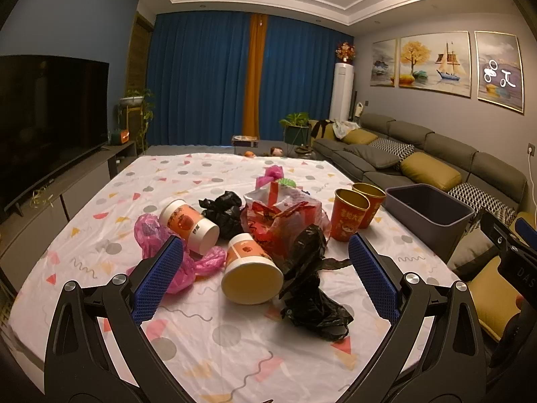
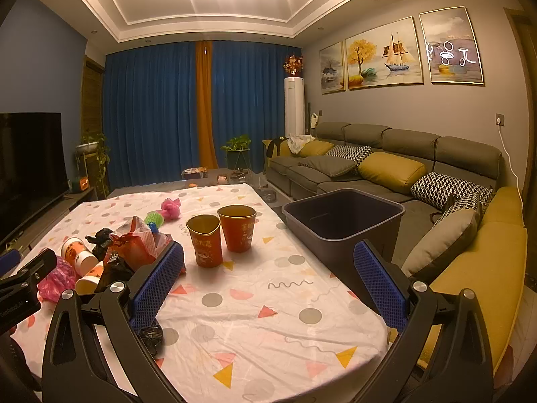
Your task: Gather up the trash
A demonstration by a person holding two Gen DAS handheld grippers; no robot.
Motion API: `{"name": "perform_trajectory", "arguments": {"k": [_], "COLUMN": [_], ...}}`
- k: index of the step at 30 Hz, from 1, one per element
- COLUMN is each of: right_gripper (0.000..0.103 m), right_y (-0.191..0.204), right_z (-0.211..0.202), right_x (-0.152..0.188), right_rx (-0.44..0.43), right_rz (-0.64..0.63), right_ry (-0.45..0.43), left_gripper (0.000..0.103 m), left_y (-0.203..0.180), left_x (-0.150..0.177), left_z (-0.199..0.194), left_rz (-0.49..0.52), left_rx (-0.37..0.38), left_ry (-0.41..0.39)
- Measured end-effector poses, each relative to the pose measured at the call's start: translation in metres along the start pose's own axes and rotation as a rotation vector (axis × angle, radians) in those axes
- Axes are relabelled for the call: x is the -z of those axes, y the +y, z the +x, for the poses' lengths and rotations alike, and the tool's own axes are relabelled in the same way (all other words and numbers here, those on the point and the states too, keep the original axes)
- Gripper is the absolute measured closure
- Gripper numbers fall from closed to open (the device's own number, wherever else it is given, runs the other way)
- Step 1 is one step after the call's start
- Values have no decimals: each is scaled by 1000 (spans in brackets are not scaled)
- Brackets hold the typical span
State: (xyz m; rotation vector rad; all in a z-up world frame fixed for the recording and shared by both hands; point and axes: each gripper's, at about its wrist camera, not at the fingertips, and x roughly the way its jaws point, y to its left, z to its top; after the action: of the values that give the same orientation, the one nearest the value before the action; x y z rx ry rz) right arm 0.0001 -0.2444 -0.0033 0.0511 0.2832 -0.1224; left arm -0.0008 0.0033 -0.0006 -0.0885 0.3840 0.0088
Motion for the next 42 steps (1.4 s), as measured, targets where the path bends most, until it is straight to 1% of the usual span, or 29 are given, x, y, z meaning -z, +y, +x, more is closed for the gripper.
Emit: {"name": "perform_trajectory", "arguments": {"k": [42], "right_gripper": [5], "right_y": [-5], "right_z": [0], "right_x": [0], "right_rx": [8], "right_rz": [8], "right_ry": [1], "left_gripper": [6], "left_y": [7], "left_x": [-1], "left_z": [-2], "left_rz": [-18], "left_rx": [-5], "left_ry": [1]}}
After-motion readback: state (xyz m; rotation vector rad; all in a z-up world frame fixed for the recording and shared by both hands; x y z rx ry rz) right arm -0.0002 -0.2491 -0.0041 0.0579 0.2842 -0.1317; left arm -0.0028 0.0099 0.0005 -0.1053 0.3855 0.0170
